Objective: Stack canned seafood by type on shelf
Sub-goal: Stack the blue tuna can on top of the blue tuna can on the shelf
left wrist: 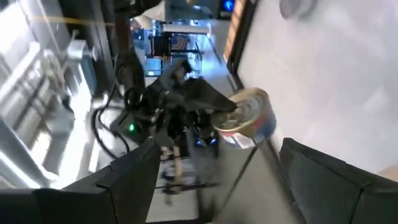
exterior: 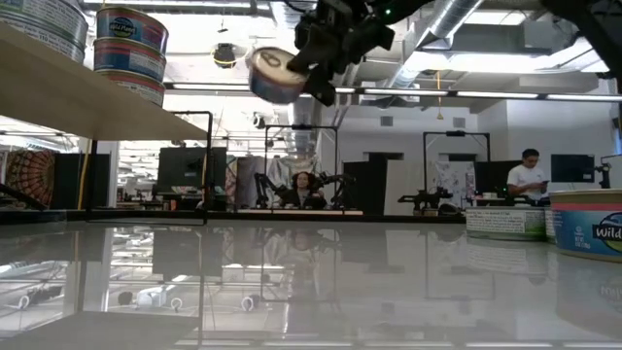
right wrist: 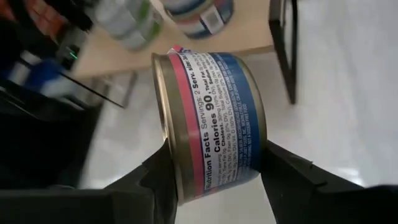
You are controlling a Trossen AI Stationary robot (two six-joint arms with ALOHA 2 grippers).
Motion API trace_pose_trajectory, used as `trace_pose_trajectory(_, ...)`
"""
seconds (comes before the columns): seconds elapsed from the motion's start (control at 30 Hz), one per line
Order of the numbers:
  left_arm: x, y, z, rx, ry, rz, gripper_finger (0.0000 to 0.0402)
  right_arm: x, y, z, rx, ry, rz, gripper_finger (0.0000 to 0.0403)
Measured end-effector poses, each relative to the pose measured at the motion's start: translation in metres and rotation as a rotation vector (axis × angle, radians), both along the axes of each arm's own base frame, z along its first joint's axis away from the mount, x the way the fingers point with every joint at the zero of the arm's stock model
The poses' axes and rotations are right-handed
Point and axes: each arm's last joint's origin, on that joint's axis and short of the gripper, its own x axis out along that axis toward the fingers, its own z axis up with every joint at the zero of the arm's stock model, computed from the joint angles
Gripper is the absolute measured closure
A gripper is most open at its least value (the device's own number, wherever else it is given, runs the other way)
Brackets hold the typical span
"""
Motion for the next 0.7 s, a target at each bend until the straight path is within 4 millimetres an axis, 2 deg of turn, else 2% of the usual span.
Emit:
trace_pose_trajectory(0.13, 0.01, -0.006, -0.007, 0.127, 0.075, 0.016, 0.0088, 0.001, 0.005, 0.012, 0.123, -0.059, 0.034, 0.0189)
trace_pose_trajectory(0.3, 0.021, -0.01, -0.015, 0.298, 0.183, 0.03, 0.0088, 0.012, 0.017, 0.023, 0.276, -0.116, 0.077, 0.0189)
trace_pose_trajectory(0.5, 0.027, -0.015, -0.02, 0.411, 0.252, 0.031, 0.0088, 0.022, 0.038, 0.029, 0.34, -0.124, 0.097, 0.0189)
trace_pose_trajectory(0.7, 0.031, -0.017, -0.018, 0.408, 0.242, 0.018, 0.0088, 0.029, 0.06, 0.028, 0.33, -0.109, 0.104, 0.0189)
